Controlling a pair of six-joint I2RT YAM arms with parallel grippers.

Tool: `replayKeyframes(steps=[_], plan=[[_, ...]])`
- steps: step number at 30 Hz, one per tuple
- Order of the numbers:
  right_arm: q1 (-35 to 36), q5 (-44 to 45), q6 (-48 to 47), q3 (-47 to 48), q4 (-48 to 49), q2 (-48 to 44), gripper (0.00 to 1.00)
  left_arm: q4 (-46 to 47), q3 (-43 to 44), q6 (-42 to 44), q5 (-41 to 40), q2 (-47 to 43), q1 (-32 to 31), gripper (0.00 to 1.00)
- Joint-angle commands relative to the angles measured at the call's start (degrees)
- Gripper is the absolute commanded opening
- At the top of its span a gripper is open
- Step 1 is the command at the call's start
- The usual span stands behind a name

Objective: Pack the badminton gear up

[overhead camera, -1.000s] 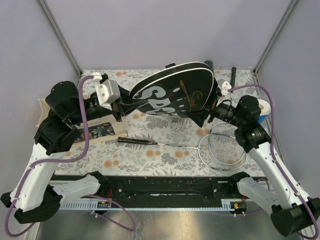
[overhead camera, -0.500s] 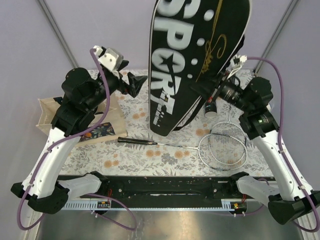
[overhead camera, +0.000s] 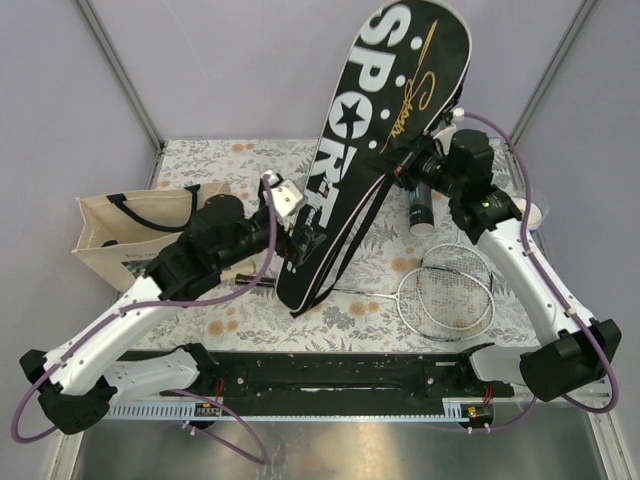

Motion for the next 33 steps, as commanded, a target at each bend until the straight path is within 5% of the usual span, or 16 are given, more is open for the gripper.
replayKeyframes(steps=[1,12,20,23,28,33], plan=[[0.0,1.0,8.1,-4.5,6.9,0.2,0.0,6.7,-4.1,0.4,-4.5,2.0,-2.5,0.88],[0.0,0.9,12.2,-9.8,13.7,1.4,0.0,9.2,-5.5,1.2,-9.9,12.1,-7.3,0.83],[0.0,0.0,11.3,-10.8,14.0,2.1,0.0,7.7,-6.2,0.8,-13.0,12.8,-7.8,0.67],[0.0,-0.4,10.7,-11.2,13.9,2.6,0.0,7.3,-6.6,0.8,-12.9,12.2,-7.8,0.49],[-0.1,-0.6,11.0,-12.4,15.1,3.4,0.0,7.1,-7.6,2.3,-13.1,12.2,-7.8,0.39],[-0.1,-0.4,10.5,-12.1,14.9,3.8,0.0,5.6,-6.3,1.9,-14.0,13.3,-7.8,0.18]])
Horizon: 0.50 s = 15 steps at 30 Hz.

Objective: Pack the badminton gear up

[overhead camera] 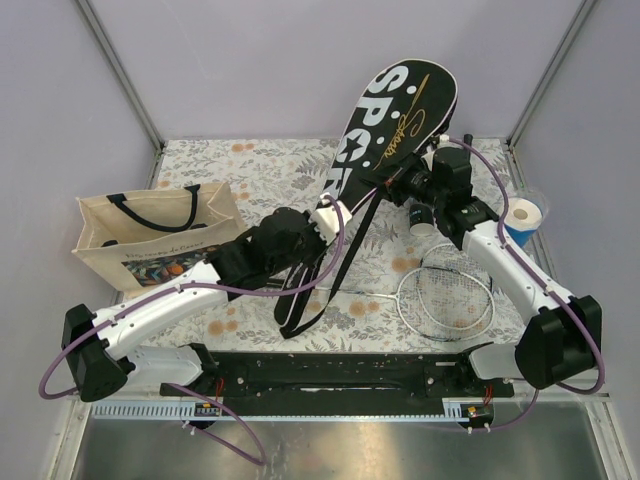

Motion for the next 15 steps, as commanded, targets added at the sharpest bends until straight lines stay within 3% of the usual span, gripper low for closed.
replayKeyframes(steps=[1,2,3,4,9,12,15], plan=[[-0.1,-0.3,-0.6,1.0,4.8,-0.2,0.0,0.5,1.3,0.0,-2.2,0.0,-0.2,0.23],[-0.2,-0.3,-0.7,1.0,4.5,-0.1,0.0,0.1,1.4,0.0,-2.2,0.1,-0.2,0.27],[-0.1,-0.4,-0.8,0.9,4.5,0.0,0.0,-0.1,1.5,0.0,-2.2,0.3,-0.2,0.4],[-0.1,-0.3,-0.8,0.9,4.5,0.1,0.0,-0.5,1.6,0.4,-1.7,0.5,-0.2,0.46],[-0.1,-0.4,-0.6,0.6,4.9,0.9,0.0,-3.0,2.5,1.9,-1.0,2.2,-0.2,0.47],[-0.1,-0.5,-0.7,0.6,4.9,1.1,0.0,-3.5,3.0,2.0,-1.4,1.7,-0.2,0.4],[-0.1,0.0,-1.4,0.6,4.2,0.9,0.0,-4.8,3.7,1.7,-3.4,1.0,-0.4,0.4]])
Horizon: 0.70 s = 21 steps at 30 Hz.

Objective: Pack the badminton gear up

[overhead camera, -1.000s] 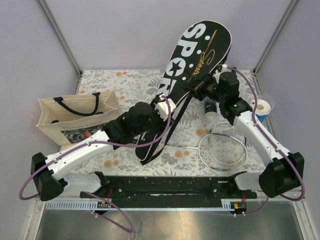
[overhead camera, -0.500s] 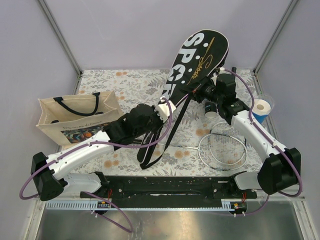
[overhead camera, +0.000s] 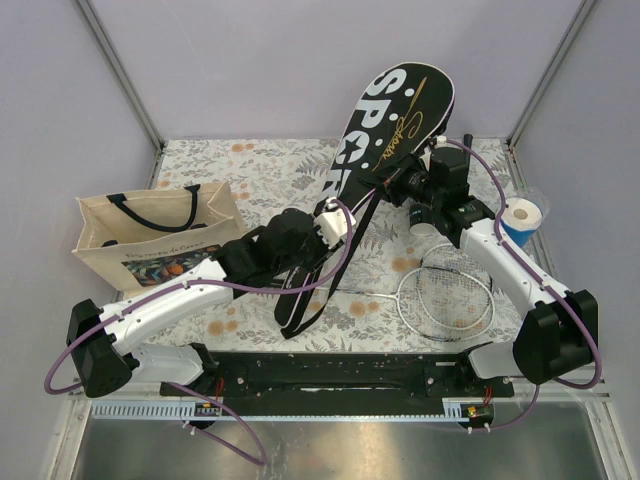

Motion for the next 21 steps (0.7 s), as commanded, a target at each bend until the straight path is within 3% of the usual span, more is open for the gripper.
replayKeyframes(steps=[1,9,21], plan=[[-0.1,0.2,-1.2,0.6,3.9,-0.6,0.0,-1.1,3.2,0.6,-2.6,-1.6,-0.4,0.43],[-0.1,0.5,-1.2,0.6,4.0,-0.1,0.0,-1.3,1.2,2.5,-3.0,-3.8,-0.5,0.5],[-0.1,0.7,-1.5,0.5,3.7,-0.4,0.0,-2.8,1.0,3.4,-2.5,-4.6,-0.5,0.43]])
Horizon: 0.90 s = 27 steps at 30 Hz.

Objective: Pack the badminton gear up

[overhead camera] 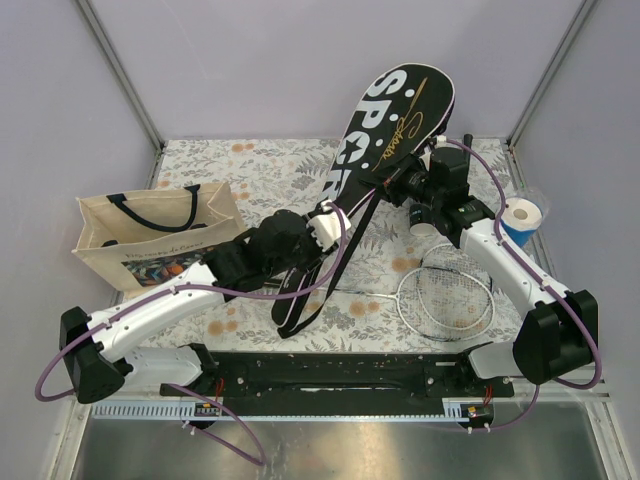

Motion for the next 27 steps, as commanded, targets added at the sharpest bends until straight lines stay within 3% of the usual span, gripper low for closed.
replayKeyframes(steps=[1,8,11,14,15,18,20,23,27], plan=[[-0.1,0.6,-0.9,0.6,3.9,-0.4,0.0,0.9,0.0,1.0,-2.1,-1.3,-0.3,0.4],[-0.1,0.5,-1.2,0.7,3.2,-0.4,0.0,2.1,-0.3,1.2,-5.7,0.0,-0.2,0.21],[-0.1,0.4,-1.2,0.4,3.7,0.0,0.0,2.0,0.1,1.2,-4.7,0.8,-0.2,0.0],[-0.1,-0.2,-1.9,1.3,3.6,1.4,0.02,0.0,1.6,-0.1,-2.9,2.1,-0.2,0.0],[-0.1,-0.4,-2.4,1.7,3.6,1.9,0.04,-0.7,1.7,-0.8,-2.5,2.3,-0.2,0.0],[0.0,-2.3,-3.5,2.7,7.1,4.7,0.31,-0.5,2.2,-3.8,-1.6,3.3,0.0,0.0],[-0.1,-5.9,-6.6,5.7,6.2,7.6,0.43,-0.5,2.8,-7.4,-0.5,4.4,1.3,0.0],[-0.1,-7.6,-11.9,8.5,2.2,9.2,0.51,-0.9,4.4,-12.7,1.4,6.2,4.0,0.0],[-0.1,-6.0,-15.1,4.1,0.8,6.4,0.56,-0.1,4.8,-18.6,5.8,7.5,7.7,0.0]])
